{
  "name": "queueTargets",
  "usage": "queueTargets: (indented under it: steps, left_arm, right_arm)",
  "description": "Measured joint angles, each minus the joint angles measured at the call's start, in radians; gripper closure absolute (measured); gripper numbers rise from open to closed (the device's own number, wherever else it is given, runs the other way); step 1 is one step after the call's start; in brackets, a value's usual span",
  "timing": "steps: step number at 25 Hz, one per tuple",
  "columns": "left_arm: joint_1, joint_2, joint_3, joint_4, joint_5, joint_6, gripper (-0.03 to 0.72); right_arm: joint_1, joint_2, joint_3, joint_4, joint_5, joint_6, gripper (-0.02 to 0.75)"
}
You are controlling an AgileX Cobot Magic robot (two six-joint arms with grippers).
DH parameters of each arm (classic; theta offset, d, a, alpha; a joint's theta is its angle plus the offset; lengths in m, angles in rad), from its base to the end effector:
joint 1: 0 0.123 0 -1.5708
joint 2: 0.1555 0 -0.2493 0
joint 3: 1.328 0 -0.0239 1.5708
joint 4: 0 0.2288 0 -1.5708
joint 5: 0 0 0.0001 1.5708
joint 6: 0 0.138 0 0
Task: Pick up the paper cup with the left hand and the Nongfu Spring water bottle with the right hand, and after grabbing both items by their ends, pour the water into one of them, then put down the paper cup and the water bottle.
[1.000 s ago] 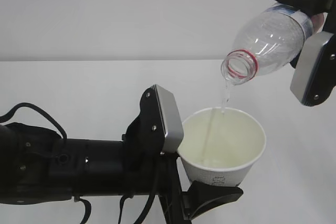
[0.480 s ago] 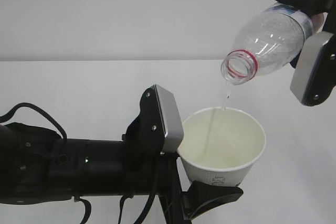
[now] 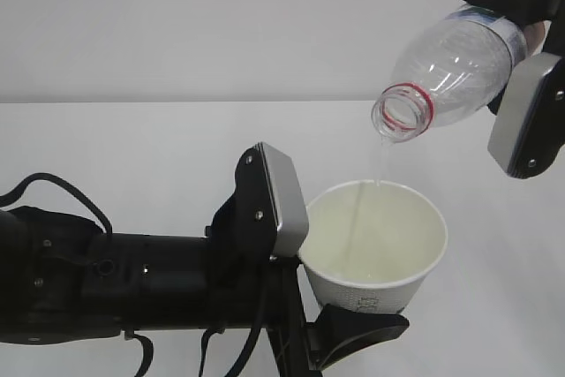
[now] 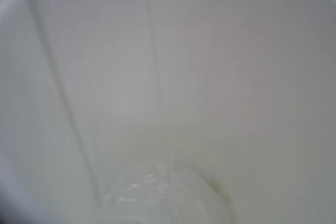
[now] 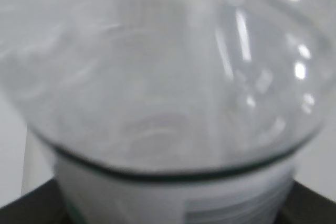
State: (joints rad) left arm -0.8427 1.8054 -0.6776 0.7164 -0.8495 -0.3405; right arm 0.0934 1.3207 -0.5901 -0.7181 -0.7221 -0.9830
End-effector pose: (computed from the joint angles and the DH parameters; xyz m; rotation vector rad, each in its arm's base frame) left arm 0.1786 -0.3025 0.1291 1.2650 1.5081 -0.9306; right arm 0.2910 0.0875 0.2458 -1.4478 0.8477 -0.7596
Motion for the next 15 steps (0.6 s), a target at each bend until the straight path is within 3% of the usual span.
queueTargets:
  steps: [15]
  left_arm:
    - [0.000,0.000,0.000,0.000,0.000,0.000,0.137]
  right_arm:
    - [0.000,0.000,0.000,0.000,-0.002,-0.004,0.288]
